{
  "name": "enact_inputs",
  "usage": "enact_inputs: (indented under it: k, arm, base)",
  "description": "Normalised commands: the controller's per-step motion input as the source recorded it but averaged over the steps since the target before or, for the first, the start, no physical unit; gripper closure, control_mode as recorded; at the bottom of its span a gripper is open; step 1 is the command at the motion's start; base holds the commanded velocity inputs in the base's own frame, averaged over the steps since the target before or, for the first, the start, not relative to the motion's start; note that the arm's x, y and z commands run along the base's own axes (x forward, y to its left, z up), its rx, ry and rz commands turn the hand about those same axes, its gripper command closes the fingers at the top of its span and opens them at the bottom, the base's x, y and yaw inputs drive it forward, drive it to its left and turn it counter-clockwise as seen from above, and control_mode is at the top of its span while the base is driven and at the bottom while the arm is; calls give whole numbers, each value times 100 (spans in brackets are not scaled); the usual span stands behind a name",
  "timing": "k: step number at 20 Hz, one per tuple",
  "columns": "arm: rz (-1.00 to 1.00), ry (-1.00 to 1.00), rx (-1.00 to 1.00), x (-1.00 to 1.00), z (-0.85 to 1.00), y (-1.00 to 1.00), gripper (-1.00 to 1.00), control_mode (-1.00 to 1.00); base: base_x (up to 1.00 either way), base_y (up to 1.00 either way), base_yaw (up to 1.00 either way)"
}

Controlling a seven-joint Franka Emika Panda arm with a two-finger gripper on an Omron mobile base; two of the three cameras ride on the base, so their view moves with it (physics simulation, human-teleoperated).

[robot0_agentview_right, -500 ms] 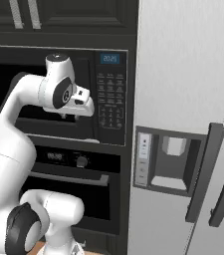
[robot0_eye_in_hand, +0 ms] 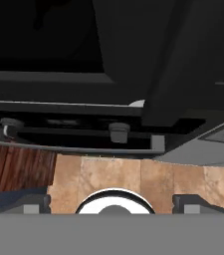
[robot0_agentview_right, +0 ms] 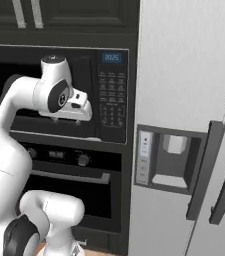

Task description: Open the microwave door.

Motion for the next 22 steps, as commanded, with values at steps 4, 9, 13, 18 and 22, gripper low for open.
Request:
enact_inputs:
  k: [4,9,13,18,22]
  arm:
    - [0,0,0,0,0,0,-100,100]
    - [0,-5,0,-17,0,-5,-100,-100]
    - [0,-15,0,-45,1,-15,-100,-100]
    - [0,-30,0,12,0,-32,-100,-100]
    - [0,-13,2,77,13,-25,-100,-100]
  base:
    - [-60,0,0]
    - [-24,-1,0]
    - [0,0,0]
    - [0,0,0]
    - [0,0,0]
